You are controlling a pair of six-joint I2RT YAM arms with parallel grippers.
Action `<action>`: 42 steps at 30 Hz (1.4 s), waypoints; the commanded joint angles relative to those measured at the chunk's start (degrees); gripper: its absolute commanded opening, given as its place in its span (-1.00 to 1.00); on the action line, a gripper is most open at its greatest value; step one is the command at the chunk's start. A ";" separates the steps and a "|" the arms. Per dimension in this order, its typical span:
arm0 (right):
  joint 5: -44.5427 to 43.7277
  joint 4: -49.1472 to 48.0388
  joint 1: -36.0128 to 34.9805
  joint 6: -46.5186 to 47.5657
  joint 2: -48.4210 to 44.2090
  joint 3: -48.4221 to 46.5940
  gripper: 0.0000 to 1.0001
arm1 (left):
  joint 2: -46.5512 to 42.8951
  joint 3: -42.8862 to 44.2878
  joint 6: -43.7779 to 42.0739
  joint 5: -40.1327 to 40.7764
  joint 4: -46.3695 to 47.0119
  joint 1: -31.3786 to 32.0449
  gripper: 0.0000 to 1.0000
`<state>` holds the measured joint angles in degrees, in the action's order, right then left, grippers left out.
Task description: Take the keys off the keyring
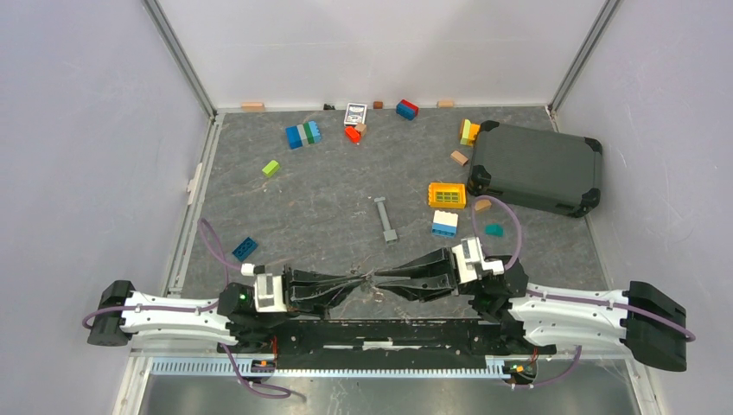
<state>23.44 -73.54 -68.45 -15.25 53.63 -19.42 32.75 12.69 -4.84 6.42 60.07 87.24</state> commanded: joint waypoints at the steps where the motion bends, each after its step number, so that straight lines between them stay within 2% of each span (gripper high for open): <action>1: -0.79 -4.58 -0.80 -0.14 1.40 -2.97 -0.43 | 0.30 2.08 1.56 -1.68 4.88 0.07 -0.95; 17: -0.73 -6.40 -1.69 -1.41 4.64 -3.72 -0.48 | 0.81 2.69 1.56 -2.88 4.51 0.07 -0.95; 24: -0.72 -6.28 -1.87 -1.98 5.29 -4.01 -0.74 | 0.94 2.47 1.64 -3.19 4.70 0.12 -0.95; 28: -0.65 -6.05 -2.04 -2.23 5.43 -4.24 -1.00 | 0.92 2.34 1.85 -3.23 4.70 0.12 -0.95; 34: -1.41 -1.69 -2.04 -2.05 3.86 -4.81 -1.00 | 0.49 2.08 2.54 -2.67 3.99 0.06 -0.95; 42: -2.90 3.66 -2.06 0.52 0.48 -5.12 -1.00 | -0.58 2.25 3.50 -2.28 2.00 0.12 -0.45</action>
<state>22.70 -70.81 -70.13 -16.40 55.94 -22.24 32.86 12.80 -3.62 3.92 60.86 87.24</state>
